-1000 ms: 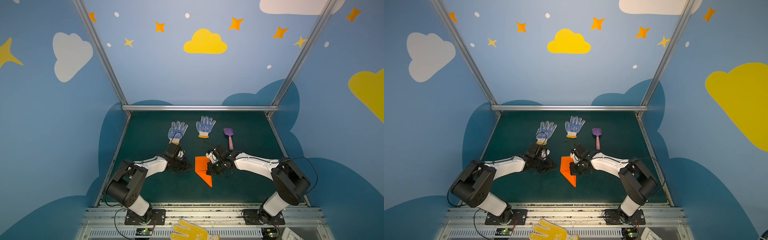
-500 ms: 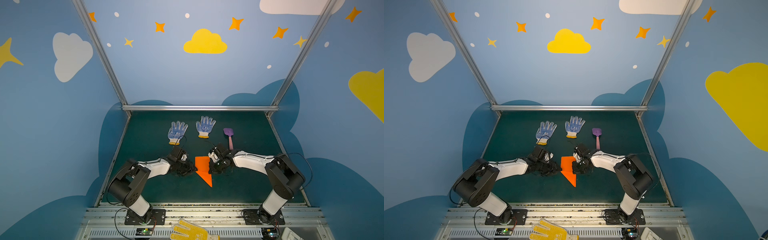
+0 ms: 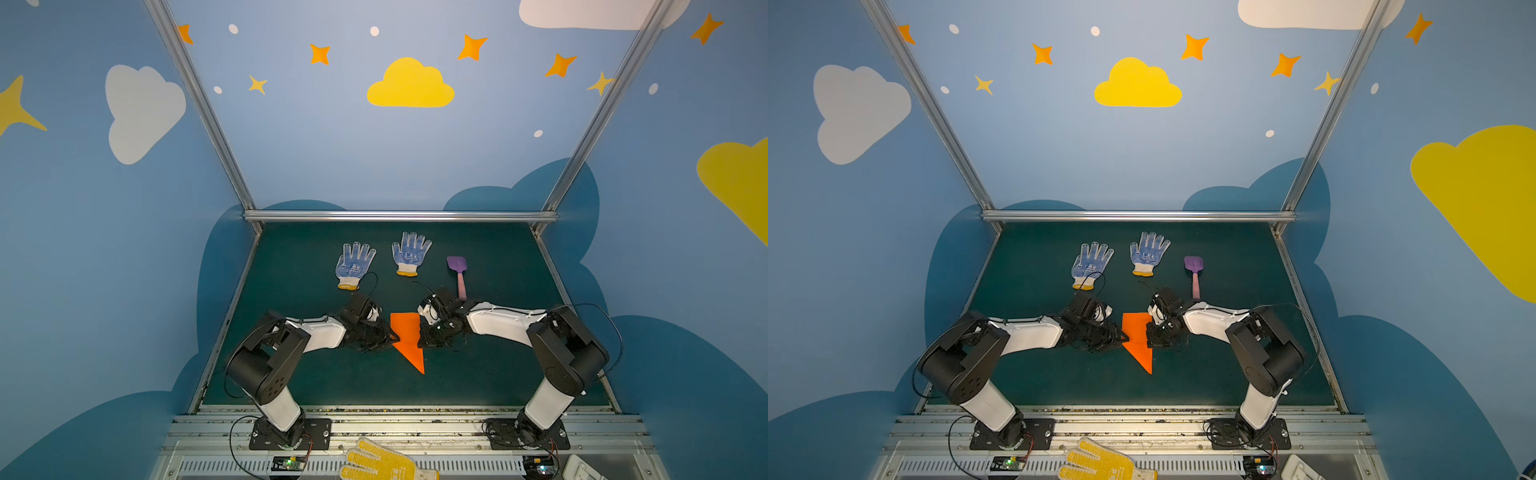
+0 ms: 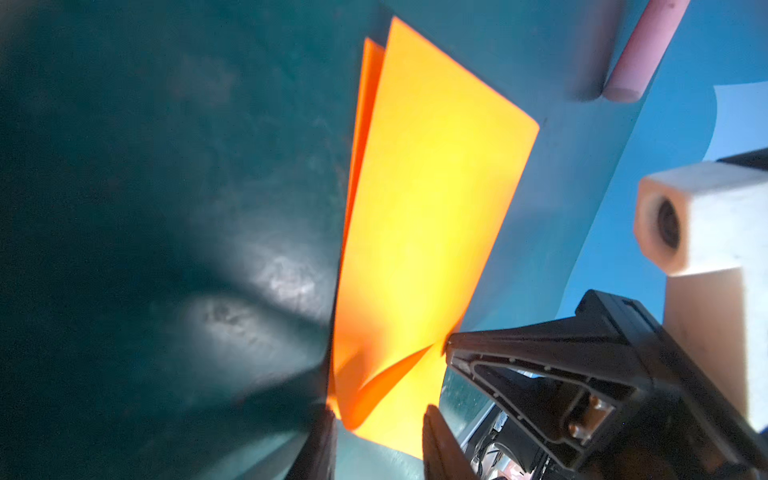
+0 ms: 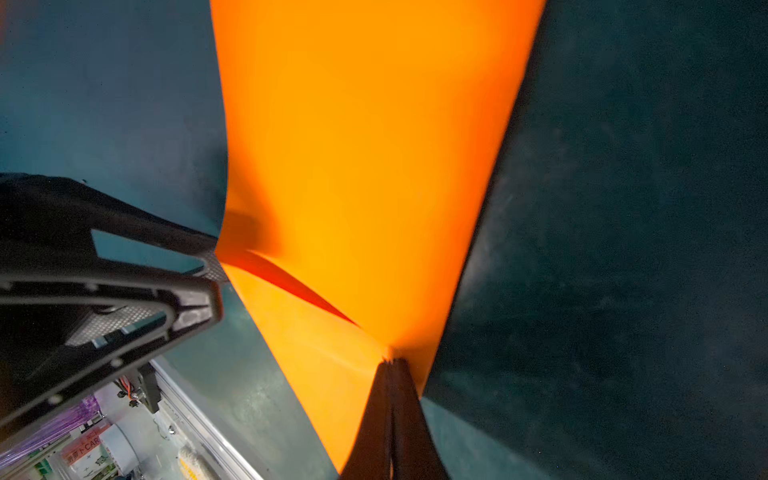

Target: Fold a paper plane with a square sheet of paper (fold left side to right side)

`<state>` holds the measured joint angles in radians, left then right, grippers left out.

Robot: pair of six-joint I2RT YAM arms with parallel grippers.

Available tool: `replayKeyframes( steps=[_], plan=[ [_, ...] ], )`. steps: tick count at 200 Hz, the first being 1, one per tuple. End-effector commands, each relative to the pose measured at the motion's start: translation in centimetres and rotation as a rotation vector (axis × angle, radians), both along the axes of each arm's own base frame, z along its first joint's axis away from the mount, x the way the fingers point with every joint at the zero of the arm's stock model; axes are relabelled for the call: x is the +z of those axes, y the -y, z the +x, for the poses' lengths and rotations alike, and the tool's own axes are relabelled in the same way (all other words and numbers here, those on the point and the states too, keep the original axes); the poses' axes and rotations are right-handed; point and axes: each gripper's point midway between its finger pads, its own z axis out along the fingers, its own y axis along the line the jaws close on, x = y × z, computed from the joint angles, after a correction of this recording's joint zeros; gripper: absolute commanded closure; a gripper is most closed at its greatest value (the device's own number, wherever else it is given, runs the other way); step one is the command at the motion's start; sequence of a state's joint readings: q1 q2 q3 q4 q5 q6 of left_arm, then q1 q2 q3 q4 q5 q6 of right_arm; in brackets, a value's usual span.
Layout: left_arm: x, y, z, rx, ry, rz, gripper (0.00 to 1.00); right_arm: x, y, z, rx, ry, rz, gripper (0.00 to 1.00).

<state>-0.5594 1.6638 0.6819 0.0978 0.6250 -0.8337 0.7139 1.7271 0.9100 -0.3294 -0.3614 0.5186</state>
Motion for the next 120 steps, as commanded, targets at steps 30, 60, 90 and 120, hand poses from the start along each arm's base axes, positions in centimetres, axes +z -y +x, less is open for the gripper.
replayKeyframes(
  steps=[30, 60, 90, 120],
  plan=[
    [-0.53, 0.15, 0.23, 0.0, -0.008, 0.015, 0.71, -1.46, 1.33, -0.74, -0.004, -0.021, -0.048, 1.0],
    [-0.56, 0.14, 0.34, -0.005, -0.003, 0.022, 0.74, -1.64, 1.46, -0.74, -0.007, -0.025, -0.05, 1.0],
    [-0.6, 0.23, 0.55, -0.013, 0.001, 0.028, 0.77, -1.77, 1.53, -0.79, -0.007, -0.028, -0.05, 1.0],
    [-0.55, 0.35, 0.71, -0.022, 0.005, 0.032, 0.82, -1.75, 1.52, -0.76, -0.007, -0.029, -0.048, 1.0]
  ],
)
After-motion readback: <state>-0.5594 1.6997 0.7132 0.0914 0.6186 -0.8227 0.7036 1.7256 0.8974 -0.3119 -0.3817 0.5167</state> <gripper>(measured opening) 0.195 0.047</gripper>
